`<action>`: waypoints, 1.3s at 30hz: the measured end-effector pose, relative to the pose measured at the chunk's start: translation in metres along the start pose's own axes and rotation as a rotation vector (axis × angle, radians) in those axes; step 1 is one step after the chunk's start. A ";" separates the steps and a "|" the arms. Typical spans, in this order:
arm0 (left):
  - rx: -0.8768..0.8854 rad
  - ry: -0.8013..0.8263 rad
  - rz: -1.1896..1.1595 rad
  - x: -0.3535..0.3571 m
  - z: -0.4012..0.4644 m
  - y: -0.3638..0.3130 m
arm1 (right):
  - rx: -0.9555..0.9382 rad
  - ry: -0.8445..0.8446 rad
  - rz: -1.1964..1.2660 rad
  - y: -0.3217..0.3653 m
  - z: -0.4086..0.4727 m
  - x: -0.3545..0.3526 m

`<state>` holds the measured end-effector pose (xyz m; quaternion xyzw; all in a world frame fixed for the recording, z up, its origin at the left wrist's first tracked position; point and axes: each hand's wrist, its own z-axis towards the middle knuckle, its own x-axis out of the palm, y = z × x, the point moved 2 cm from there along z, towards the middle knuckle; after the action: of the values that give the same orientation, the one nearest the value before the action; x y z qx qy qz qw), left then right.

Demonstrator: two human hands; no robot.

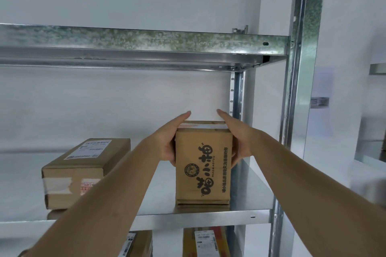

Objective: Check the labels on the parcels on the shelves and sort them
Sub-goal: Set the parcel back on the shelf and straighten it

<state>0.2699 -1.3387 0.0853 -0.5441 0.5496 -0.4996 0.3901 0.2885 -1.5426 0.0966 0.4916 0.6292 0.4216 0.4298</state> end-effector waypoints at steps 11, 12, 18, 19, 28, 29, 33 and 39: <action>0.094 -0.191 -0.070 -0.021 -0.002 0.090 | -0.085 -0.151 0.432 -0.118 0.008 -0.004; 0.088 -0.212 -0.068 -0.023 0.001 0.099 | -0.082 -0.144 0.466 -0.126 0.004 -0.001; 0.048 -0.177 -0.072 -0.002 -0.019 0.102 | -0.147 -0.117 0.430 -0.128 -0.017 0.018; 0.047 -0.169 -0.073 0.000 -0.018 0.102 | -0.157 -0.122 0.399 -0.125 -0.020 0.021; 0.176 -0.165 0.036 -0.016 -0.037 0.053 | -0.322 -0.165 0.159 -0.073 -0.040 0.005; 0.195 -0.154 0.039 -0.018 -0.039 0.046 | -0.340 -0.170 0.151 -0.066 -0.042 0.002; 0.268 -0.148 0.041 -0.019 -0.040 0.023 | -0.390 -0.162 0.201 -0.042 -0.046 -0.004; 0.362 -0.203 0.037 -0.015 -0.045 -0.002 | -0.430 -0.133 0.224 -0.023 -0.050 -0.007</action>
<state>0.2280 -1.3178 0.0939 -0.5027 0.4187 -0.5255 0.5439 0.2362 -1.5584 0.0895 0.4823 0.4370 0.5572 0.5156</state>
